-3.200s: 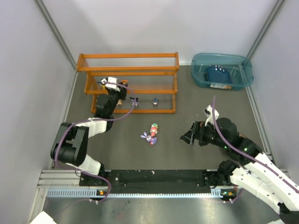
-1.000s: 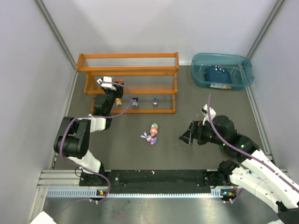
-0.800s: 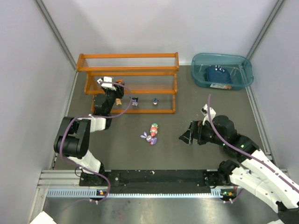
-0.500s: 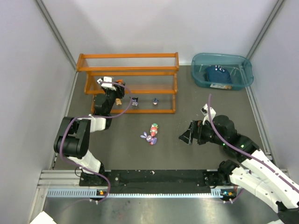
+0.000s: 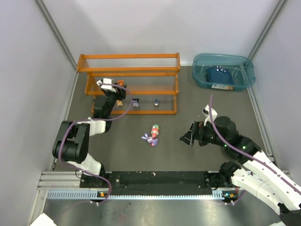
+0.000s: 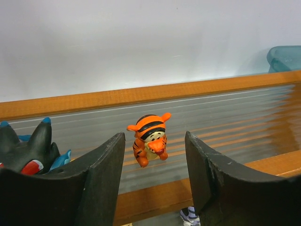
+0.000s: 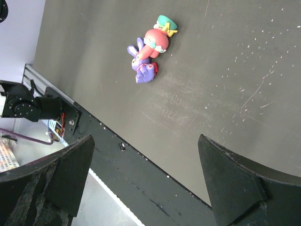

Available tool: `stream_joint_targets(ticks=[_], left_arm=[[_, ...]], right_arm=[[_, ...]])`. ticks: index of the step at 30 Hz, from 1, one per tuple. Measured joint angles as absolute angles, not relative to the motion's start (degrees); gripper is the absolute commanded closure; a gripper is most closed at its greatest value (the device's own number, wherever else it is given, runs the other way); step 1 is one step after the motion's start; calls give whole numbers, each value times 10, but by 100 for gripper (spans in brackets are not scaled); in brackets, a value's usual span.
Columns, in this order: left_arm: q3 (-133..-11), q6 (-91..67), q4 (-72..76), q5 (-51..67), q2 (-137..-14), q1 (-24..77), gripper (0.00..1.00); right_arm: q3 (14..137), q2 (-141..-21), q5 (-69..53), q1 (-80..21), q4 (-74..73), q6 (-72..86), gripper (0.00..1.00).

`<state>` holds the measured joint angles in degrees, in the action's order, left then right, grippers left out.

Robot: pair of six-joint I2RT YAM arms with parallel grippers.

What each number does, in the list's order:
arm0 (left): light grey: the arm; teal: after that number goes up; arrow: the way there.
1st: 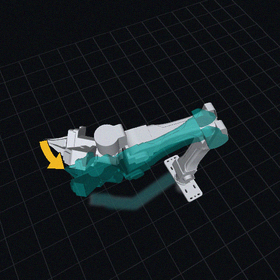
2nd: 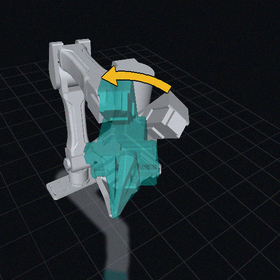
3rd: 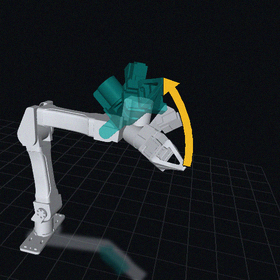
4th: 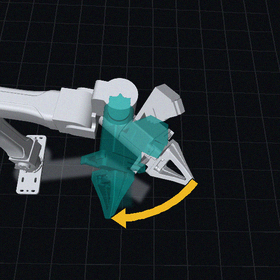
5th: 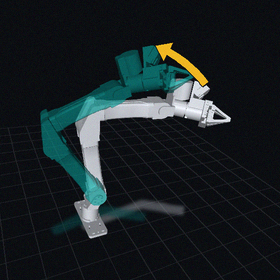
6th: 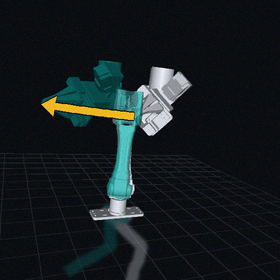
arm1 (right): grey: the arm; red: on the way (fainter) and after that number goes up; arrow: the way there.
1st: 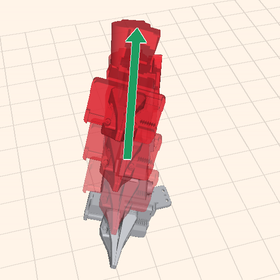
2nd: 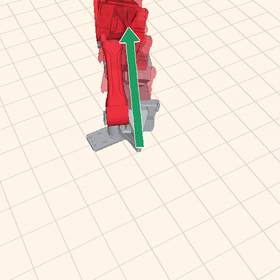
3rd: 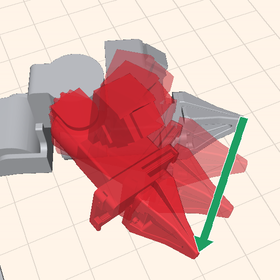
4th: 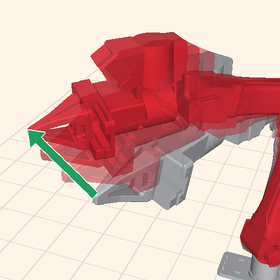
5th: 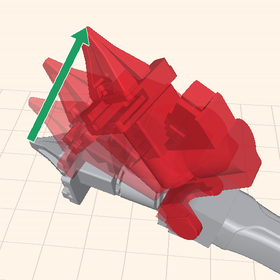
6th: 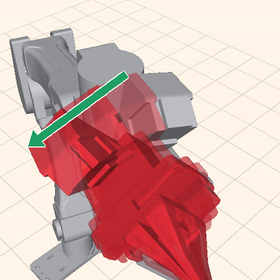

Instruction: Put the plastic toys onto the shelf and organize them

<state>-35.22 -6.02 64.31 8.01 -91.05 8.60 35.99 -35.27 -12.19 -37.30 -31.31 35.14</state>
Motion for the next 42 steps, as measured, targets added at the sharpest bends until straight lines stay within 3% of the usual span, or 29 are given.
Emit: stream_joint_targets(ticks=[19,26,32,42], left_arm=[[-281,-79,617,81,-810,87,37],[-239,-117,568,106,-691,100,39],[-233,-154,405,94,-515,145,42],[-366,-230,23,-33,-342,155,25]], right_arm=[[349,-327,-131,-373,-309,361,7],[349,-322,-131,-372,-309,366,7],[349,-319,-125,-372,-309,376,6],[342,-319,-99,-372,-309,385,4]])
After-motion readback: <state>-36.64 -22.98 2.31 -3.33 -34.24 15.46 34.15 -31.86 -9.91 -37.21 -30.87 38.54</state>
